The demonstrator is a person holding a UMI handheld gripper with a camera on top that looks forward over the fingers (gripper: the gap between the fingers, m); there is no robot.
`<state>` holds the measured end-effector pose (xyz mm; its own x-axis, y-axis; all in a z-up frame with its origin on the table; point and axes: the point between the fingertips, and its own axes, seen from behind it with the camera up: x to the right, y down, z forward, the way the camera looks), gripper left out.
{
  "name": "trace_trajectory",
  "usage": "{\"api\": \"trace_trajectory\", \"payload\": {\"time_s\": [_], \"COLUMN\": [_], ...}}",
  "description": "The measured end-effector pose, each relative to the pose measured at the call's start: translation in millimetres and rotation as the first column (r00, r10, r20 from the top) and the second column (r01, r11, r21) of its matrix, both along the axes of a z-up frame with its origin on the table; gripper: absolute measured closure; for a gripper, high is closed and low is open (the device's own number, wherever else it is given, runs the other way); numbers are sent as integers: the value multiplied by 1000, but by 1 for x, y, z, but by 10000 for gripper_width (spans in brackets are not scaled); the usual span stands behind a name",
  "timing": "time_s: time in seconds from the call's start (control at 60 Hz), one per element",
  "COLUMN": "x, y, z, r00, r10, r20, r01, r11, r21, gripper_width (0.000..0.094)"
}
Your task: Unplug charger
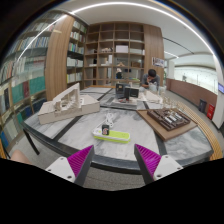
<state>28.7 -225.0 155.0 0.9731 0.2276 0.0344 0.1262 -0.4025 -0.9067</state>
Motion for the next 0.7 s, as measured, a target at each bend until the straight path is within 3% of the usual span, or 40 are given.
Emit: {"api": "trace_trajectory", "payload": {"time_s": [0.267, 0.567, 0.7], "x": [18, -53, -76], "y": [54, 155, 198], "z": [-5, -50, -84], "r00": [996, 1000, 999], "r10": [-82, -26, -35], "r20": [17, -10, 28], "r01": [82, 26, 35], "r11": [997, 999, 999], "r21": [1, 20, 2], "gripper_width": [111, 129, 138]}}
